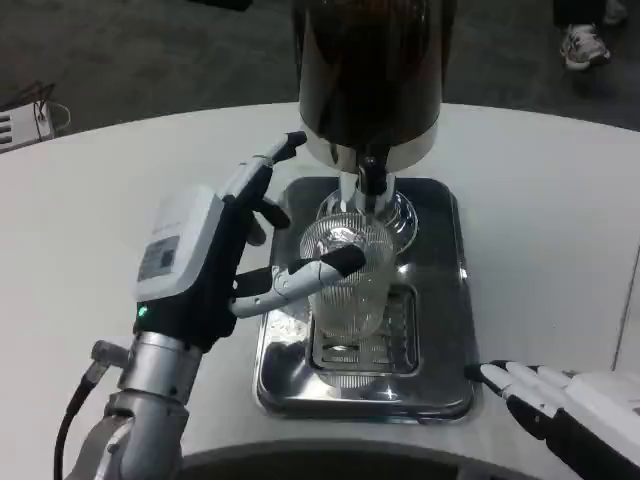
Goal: Grasp the cup under the faucet to collect the drink, then remove the cup.
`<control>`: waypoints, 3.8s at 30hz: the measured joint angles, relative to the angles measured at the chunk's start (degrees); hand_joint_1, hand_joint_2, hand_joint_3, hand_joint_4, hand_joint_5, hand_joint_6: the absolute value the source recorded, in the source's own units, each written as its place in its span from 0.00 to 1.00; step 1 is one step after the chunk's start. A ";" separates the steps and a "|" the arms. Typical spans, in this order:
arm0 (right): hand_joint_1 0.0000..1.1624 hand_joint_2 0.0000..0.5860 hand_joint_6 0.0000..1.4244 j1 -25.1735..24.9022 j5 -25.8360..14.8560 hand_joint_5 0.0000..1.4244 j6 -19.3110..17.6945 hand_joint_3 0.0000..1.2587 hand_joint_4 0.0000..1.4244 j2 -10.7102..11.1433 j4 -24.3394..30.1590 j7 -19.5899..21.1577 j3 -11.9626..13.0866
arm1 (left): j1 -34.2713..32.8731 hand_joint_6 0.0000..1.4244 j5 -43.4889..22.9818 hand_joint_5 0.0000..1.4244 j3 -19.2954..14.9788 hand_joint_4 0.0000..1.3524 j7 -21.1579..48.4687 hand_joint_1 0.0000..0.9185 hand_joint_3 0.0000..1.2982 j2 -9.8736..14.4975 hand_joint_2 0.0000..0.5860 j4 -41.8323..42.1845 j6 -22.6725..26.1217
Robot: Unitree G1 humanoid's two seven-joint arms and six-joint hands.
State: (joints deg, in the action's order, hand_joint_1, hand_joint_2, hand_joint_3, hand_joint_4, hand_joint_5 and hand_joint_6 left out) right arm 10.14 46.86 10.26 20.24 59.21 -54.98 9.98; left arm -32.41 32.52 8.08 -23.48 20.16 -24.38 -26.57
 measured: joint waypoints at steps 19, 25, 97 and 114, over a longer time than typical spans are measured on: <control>0.46 0.80 0.00 -0.45 0.20 0.00 2.54 0.05 0.00 2.00 -0.04 1.09 -2.10 | 4.35 0.39 -15.45 0.32 -5.64 0.26 10.53 0.00 0.26 0.68 0.11 12.01 -8.77; 0.46 0.80 0.00 -0.81 0.20 0.00 3.12 0.05 0.00 2.42 -0.12 1.64 -2.61 | -0.50 0.31 -22.37 0.28 -5.64 0.24 21.04 0.00 0.26 1.01 0.11 13.96 -5.57; 0.60 0.45 0.08 -1.21 -29.86 0.06 10.09 0.00 0.00 -2.28 -10.40 24.94 2.33 | -17.89 0.21 -20.71 0.21 1.06 0.17 51.52 0.00 0.19 7.65 0.12 3.03 -6.11; 0.64 0.39 0.09 -7.60 -30.72 0.06 0.17 0.00 0.00 -7.19 -26.21 40.08 -8.06 | -17.56 0.22 -20.71 0.21 1.18 0.17 51.54 0.00 0.18 8.48 0.12 5.43 -4.24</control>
State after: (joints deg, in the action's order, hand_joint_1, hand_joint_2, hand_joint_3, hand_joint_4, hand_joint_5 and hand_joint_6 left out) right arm 2.54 16.14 10.43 13.05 33.00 -14.90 1.92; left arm -49.97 11.80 9.26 28.06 28.64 -18.96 -30.82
